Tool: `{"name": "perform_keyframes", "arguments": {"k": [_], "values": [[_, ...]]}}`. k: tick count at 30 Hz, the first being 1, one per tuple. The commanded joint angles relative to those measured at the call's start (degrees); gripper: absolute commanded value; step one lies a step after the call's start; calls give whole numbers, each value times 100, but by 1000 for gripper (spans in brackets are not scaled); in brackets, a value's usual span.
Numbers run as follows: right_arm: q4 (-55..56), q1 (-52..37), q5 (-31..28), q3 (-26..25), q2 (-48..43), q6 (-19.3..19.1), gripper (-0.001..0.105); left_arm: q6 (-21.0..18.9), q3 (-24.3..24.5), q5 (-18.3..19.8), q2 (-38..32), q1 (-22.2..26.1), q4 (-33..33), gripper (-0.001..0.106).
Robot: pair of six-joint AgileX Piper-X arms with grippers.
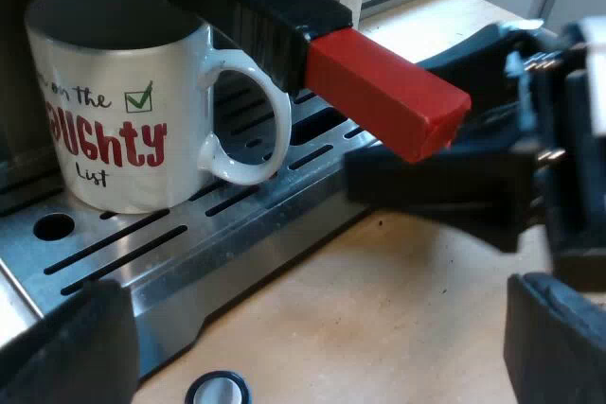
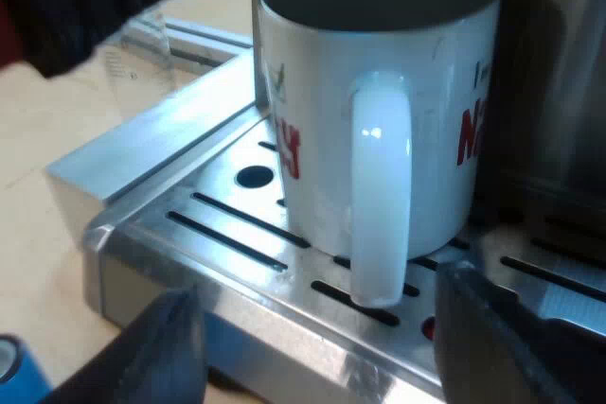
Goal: Remove mug from coffee machine
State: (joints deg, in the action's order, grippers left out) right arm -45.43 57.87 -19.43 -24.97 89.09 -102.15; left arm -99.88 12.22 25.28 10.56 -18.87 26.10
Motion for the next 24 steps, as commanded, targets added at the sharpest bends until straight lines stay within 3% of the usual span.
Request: {"name": "perform_keyframes", "arguments": {"k": [1,9,12,15,24], "values": [[-251,-37,-129,-168,274,31,55,-8,13,21,-2,-28,-70,80],[-432,-78,-497,-623,808,170,55,-8,13,21,-2,-28,-70,80],[-380,-214,-506,-752,905,413,55,-8,13,21,-2,-28,-70,80],[-310,-359,-418,-877,960,574,55,-8,13,21,-2,-28,-70,80],[209,-592,12,-1238,949,584,55,-8,13,21,-2,-28,-70,80]]}}
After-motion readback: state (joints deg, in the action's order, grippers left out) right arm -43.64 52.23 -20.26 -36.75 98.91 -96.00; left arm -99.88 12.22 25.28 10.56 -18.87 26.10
